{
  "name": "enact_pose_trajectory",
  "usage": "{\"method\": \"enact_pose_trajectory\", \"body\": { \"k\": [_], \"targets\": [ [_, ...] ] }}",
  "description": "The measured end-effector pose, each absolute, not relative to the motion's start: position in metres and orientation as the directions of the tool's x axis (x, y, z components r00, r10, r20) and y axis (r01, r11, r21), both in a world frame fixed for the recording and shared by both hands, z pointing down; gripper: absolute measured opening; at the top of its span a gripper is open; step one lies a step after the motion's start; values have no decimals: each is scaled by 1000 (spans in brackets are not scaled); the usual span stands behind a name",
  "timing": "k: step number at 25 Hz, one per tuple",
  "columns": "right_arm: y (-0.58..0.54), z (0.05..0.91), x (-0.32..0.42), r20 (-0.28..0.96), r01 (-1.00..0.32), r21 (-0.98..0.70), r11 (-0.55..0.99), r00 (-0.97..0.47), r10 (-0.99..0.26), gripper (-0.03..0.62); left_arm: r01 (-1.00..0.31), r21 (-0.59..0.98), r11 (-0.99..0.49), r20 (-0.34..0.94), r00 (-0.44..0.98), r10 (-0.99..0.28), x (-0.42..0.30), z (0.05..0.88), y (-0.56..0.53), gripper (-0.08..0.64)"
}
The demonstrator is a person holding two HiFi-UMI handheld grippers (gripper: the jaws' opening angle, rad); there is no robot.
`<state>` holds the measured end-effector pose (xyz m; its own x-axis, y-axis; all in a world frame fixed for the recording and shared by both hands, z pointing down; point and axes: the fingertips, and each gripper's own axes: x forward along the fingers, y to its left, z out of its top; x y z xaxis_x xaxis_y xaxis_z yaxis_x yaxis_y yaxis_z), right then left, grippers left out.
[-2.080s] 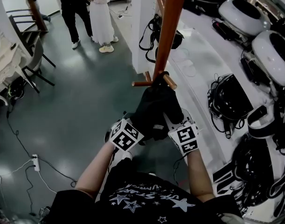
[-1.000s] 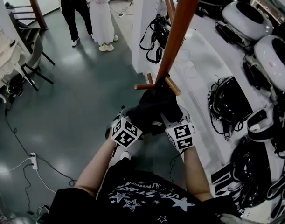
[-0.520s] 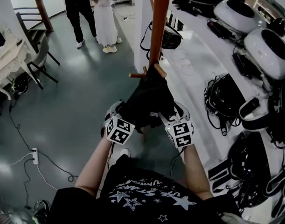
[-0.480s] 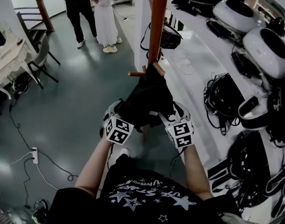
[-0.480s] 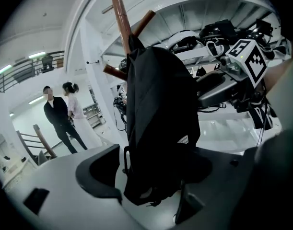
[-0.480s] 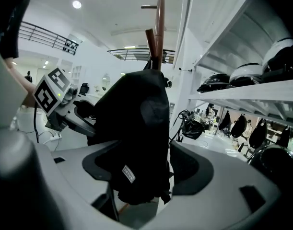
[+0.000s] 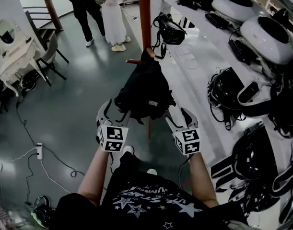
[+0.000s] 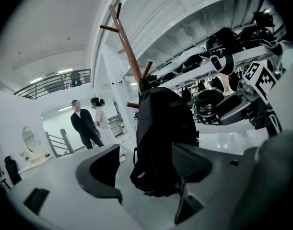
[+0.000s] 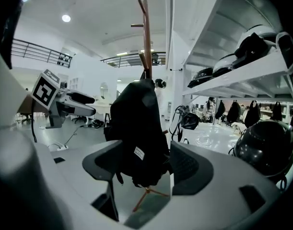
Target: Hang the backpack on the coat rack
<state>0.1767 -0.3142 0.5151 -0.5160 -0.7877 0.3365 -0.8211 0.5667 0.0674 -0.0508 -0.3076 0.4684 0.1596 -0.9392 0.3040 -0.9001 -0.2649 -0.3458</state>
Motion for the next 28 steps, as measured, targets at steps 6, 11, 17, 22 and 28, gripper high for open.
{"method": "enact_pose_trajectory", "body": {
  "k": [6, 11, 17, 22, 28],
  "targets": [
    [-298, 515, 177, 321, -806, 58, 589, -543, -776, 304, -905, -304, -297, 347, 186, -919, -29, 485, -273, 344],
    [-291, 509, 168, 290, -803, 64, 592, -553, -781, 302, -914, -239, -329, 359, 231, -904, -18, 494, -255, 344],
    [-275, 515, 154, 306, -801, 46, 597, -558, -771, 294, -922, -227, -315, 353, 224, -909, -29, 506, -240, 343],
    [-254, 514, 127, 329, -812, 62, 580, -532, -780, 250, -924, -161, -346, 360, 271, -892, -49, 509, -206, 342],
    [-217, 495, 85, 296, -833, 104, 543, -495, -817, 173, -923, -114, -368, 359, 307, -881, -90, 509, -158, 153]
  ]
}}
